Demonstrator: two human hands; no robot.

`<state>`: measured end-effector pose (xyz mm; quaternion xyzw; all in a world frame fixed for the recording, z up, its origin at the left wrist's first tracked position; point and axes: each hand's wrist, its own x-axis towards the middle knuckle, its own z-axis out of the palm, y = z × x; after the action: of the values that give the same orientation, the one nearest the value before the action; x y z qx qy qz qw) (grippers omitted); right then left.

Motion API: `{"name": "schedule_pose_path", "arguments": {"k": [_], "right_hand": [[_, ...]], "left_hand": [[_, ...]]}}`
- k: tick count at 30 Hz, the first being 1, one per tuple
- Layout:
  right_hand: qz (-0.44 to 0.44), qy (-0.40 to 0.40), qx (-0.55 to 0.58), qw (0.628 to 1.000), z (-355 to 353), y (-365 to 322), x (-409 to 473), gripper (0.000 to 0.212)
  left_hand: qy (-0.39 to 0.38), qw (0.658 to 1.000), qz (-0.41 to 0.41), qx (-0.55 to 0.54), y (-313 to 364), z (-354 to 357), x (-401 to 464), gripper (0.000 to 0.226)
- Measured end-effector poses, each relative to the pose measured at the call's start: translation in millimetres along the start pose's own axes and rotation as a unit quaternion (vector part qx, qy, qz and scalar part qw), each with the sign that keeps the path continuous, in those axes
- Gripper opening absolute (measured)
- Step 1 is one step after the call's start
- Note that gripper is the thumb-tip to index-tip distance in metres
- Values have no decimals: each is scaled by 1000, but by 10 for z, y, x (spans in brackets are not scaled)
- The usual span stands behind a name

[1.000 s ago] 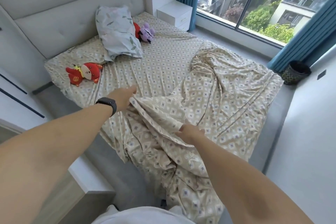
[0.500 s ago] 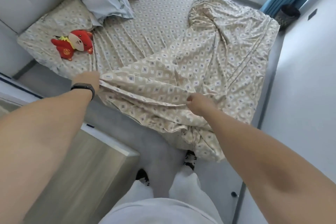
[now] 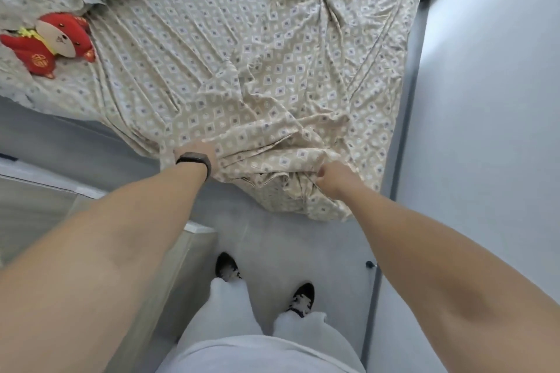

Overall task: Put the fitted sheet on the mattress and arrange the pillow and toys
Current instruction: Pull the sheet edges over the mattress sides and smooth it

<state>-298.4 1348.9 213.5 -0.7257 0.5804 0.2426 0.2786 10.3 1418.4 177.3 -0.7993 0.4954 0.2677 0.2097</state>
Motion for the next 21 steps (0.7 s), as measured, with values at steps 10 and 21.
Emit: {"name": "schedule_pose_path", "arguments": {"k": [10, 21], "right_hand": [[5, -13, -16, 1000, 724, 1366, 136, 30], [-86, 80, -91, 989, 2245, 2125, 2235, 86]], "left_hand": [[21, 988, 149, 31, 1821, 1104, -200, 21], [144, 956, 254, -23, 2931, 2704, 1530, 58]]}}
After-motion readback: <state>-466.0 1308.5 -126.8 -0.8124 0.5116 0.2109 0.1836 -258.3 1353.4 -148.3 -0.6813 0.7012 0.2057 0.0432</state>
